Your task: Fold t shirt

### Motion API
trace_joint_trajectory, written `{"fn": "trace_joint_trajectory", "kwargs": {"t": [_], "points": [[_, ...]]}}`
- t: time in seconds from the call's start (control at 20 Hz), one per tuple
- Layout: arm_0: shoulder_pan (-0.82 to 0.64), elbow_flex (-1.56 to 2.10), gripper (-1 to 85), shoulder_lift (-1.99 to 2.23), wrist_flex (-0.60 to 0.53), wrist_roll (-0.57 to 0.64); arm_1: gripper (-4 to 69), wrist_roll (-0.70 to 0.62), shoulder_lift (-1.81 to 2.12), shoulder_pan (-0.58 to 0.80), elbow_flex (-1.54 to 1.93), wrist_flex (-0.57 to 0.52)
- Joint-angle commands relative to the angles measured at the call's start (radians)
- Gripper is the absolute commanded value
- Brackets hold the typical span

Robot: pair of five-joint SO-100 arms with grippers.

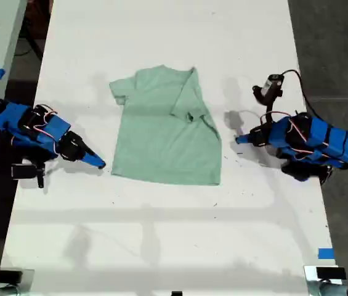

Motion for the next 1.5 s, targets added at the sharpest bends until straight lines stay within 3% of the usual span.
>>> {"fn": "trace_joint_trajectory", "kwargs": {"t": [0.0, 0.15, 0.35, 0.55, 0.7, 0.8, 0.9, 1.15, 1.45], "points": [[-0.405, 0.041, -0.3, 0.017, -0.043, -0.621, 4.4, -0.015, 0.011, 0.009, 0.052, 0.000], [-0.426, -0.005, -0.3, 0.015, -0.184, -0.552, 4.4, -0.015, 0.011, 0.009, 0.052, 0.000], [-0.635, -0.192, -0.3, -0.086, -0.074, -0.440, 4.4, -0.015, 0.011, 0.009, 0.052, 0.000], [-0.838, -0.647, -0.3, -0.792, -0.072, -0.239, 4.4, -0.015, 0.011, 0.009, 0.052, 0.000], [-1.029, -1.100, 0.2, -1.312, 0.034, 0.000, 4.4, -0.015, 0.011, 0.009, 0.052, 0.000], [-1.131, -1.296, 7.6, -1.589, 0.034, 0.156, 4.4, -0.015, 0.011, 0.009, 0.052, 0.000], [-1.207, -1.451, 13.8, -1.848, 0.041, 0.239, 4.4, -0.015, 0.011, 0.009, 0.052, 0.000], [-1.322, -1.686, 17.1, -2.241, 0.046, 0.293, 4.4, -0.015, 0.011, 0.009, 0.052, 0.000], [-1.367, -1.686, 15.6, -2.272, 0.061, 0.293, 4.4, -0.015, 0.011, 0.009, 0.052, 0.000]]}}
